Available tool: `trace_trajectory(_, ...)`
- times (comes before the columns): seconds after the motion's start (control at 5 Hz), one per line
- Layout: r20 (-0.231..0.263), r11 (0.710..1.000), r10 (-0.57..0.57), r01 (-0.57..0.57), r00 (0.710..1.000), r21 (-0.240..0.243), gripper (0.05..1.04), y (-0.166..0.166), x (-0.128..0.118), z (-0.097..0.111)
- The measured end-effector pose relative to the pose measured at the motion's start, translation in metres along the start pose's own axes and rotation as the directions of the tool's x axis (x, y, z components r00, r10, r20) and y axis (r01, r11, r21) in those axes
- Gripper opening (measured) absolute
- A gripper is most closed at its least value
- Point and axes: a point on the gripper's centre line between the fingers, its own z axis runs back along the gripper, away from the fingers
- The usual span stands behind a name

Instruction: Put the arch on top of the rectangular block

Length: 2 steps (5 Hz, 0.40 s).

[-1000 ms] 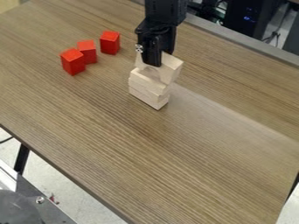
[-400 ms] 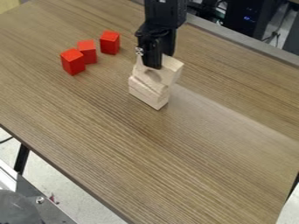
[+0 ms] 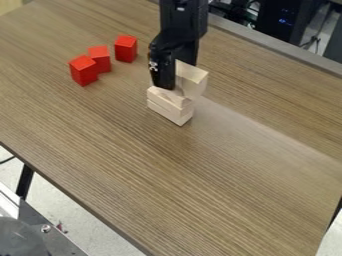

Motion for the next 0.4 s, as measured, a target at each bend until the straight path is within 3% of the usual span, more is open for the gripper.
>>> trace_trajectory(0.4, 0.015, 0.999, 0.002, -0.003, 1.0, 0.032, 0.999, -0.008, 0.004, 0.018)
